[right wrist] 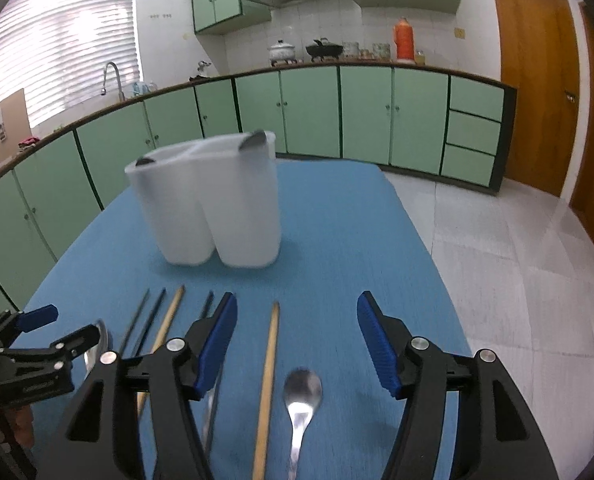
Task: Organize utensils
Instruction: 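Reach the left tool to the large silver spoon and close on it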
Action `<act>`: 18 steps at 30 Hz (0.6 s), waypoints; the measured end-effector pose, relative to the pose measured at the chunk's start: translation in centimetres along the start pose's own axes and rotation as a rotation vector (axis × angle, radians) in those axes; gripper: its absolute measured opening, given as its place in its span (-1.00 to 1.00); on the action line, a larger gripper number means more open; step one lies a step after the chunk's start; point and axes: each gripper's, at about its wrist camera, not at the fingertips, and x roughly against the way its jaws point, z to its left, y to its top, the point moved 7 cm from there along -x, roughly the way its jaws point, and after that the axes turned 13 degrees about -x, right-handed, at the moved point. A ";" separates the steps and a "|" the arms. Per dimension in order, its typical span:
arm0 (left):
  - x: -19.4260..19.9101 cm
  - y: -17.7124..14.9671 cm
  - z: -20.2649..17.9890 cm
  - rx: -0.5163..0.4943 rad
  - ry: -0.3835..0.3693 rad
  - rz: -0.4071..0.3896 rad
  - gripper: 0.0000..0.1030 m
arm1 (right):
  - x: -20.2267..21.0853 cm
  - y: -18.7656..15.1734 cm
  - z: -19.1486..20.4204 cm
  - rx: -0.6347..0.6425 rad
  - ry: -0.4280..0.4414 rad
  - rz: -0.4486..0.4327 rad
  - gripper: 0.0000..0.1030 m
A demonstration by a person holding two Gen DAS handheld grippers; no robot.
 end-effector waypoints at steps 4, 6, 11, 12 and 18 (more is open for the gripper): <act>-1.1 -0.6 0.2 0.025 0.013 0.035 0.68 | 0.2 -0.9 -0.6 -0.001 -0.006 0.015 0.19; -1.4 -0.8 0.2 0.037 0.014 0.043 0.68 | 0.3 -1.3 -0.7 -0.004 -0.010 0.016 0.19; -1.8 -0.8 -0.1 0.037 0.018 0.052 0.68 | -0.2 -1.5 -1.0 -0.015 -0.014 0.030 0.19; -1.8 -0.8 -0.2 0.033 0.021 0.053 0.68 | -0.2 -1.7 -1.1 -0.014 -0.014 0.032 0.19; -1.7 -0.7 -0.6 0.026 0.025 0.047 0.57 | -0.4 -2.3 -1.1 0.002 -0.018 0.039 0.19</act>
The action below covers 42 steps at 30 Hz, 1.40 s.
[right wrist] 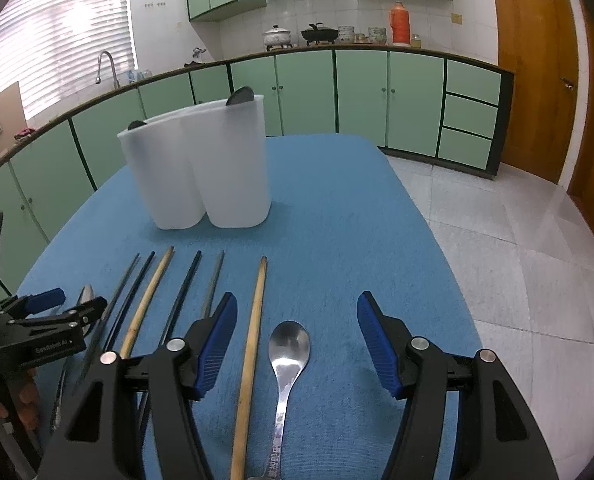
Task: Organize utensils
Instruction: 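Reach the left tool to the large silver spoon and close on it, then close the right tool on a silver teaspoon while the left tool holds its spoon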
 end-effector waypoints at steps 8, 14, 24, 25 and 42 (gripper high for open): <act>0.6 -0.1 -0.5 -0.013 -0.017 -0.021 0.25 | -0.1 -0.1 -0.5 -0.004 -0.006 0.008 0.19; 0.9 -0.2 -1.4 -0.032 -0.040 -0.040 -0.14 | 0.0 -0.3 -0.5 0.016 -0.009 0.012 0.19; 1.2 -0.2 -1.7 -0.027 -0.071 -0.060 -0.33 | -0.8 -1.2 -0.5 0.044 -0.031 0.057 0.19; 1.2 -0.2 -1.7 -0.026 -0.073 -0.062 -0.33 | -0.8 -1.2 -0.5 0.047 -0.029 0.060 0.18; 1.0 -0.3 -1.2 -0.037 -0.090 -0.078 -0.33 | -2.2 -1.8 -0.6 0.056 -0.049 0.122 -0.07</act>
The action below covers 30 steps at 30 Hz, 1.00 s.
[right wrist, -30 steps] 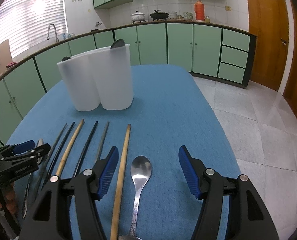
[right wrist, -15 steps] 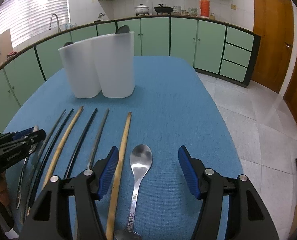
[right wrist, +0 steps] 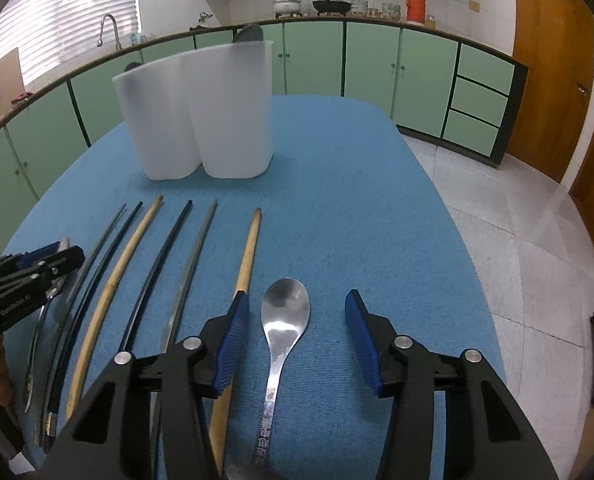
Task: Organize utensils
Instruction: 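Close the right tool on a silver teaspoon while the left tool holds its spoon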
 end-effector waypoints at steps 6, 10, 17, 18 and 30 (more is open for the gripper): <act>-0.1 -0.1 0.1 -0.003 -0.003 -0.003 -0.33 | -0.5 0.1 0.1 -0.001 -0.023 0.010 -0.11; -0.1 -0.1 0.2 -0.003 -0.008 -0.005 -0.33 | -0.6 0.1 0.6 0.008 -0.032 0.016 -0.19; -0.1 -0.2 0.4 0.000 -0.015 -0.008 -0.33 | -0.6 0.1 0.6 -0.004 -0.048 0.032 -0.21; -0.1 -0.2 0.4 -0.001 -0.013 -0.008 -0.33 | -0.7 0.1 0.6 -0.005 -0.048 0.031 -0.23; 1.0 0.1 0.3 0.014 -0.018 -0.042 -0.33 | 1.2 0.0 0.4 -0.028 0.004 -0.009 -0.49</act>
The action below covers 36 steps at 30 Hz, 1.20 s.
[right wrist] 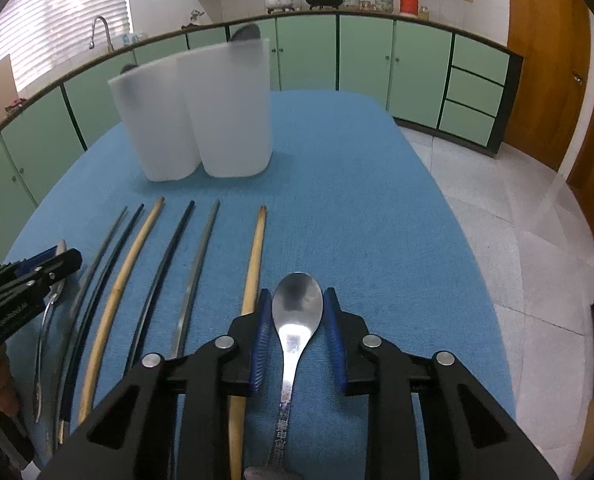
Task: Organize utensils
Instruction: 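Close the right tool on a silver teaspoon while the left tool holds its spoon, then lift both held spoons and carry them over the white caddy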
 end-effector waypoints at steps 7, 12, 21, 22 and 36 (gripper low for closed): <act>2.0 0.9 -0.3 -0.004 -0.005 -0.082 -0.33 | 3.3 0.8 0.4 0.021 0.048 -0.102 -0.49; 3.4 1.3 -0.4 0.000 -0.009 -0.147 -0.33 | 5.4 1.6 0.8 0.023 0.083 -0.163 -0.49; 6.4 3.1 -0.4 -0.004 0.004 -0.277 -0.33 | 8.3 3.6 1.5 0.027 0.124 -0.248 -0.49; 6.7 3.3 -0.5 -0.004 0.006 -0.289 -0.33 | 8.6 3.9 1.6 0.029 0.130 -0.257 -0.49; 8.9 6.1 0.2 0.004 0.032 -0.414 -0.33 | 9.9 6.2 2.6 0.046 0.159 -0.314 -0.50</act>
